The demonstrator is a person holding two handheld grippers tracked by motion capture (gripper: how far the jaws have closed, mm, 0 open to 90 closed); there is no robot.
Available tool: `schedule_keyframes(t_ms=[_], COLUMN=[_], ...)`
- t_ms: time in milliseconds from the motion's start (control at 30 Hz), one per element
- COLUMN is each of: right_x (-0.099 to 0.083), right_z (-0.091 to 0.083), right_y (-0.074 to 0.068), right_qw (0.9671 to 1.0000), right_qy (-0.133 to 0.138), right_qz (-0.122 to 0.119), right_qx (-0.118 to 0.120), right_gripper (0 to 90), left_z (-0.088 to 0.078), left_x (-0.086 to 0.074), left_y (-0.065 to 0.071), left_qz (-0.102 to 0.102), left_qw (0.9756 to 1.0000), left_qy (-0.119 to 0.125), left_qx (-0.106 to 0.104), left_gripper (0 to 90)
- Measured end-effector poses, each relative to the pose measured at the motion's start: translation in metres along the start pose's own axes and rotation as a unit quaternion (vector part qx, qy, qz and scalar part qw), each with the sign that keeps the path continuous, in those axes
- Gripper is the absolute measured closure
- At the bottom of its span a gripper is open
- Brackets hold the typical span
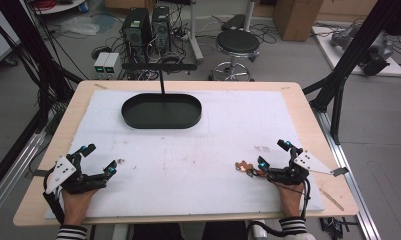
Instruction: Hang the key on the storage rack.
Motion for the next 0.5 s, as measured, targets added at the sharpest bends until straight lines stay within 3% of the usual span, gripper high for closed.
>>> schedule_keyframes(t_ms=[500], right_x=[0.0001], right_z=[0.0003], right_y=[-0.0003], right_qw=[1.0], right_qy=[0.001], right_qz=[-0.004], right_qx=[0.001], right_gripper=[0.3], left_z=[-0.0007], left_x=[0.0002], left_y=[0.0001], left_qz=[0.002], left_qw=[1.0], left_qy=[0.002], left_qx=[0.0], left_gripper=[6.1])
Point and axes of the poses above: each handheld gripper's, and its own axes: z roughly forward along the jaws, x roughly out of its top, y roughly to its right, the point moved 6 cm from there along z, roughly forward along the jaws, and after that the axes turned 9 degrees about -z, right-handed, at the moved point
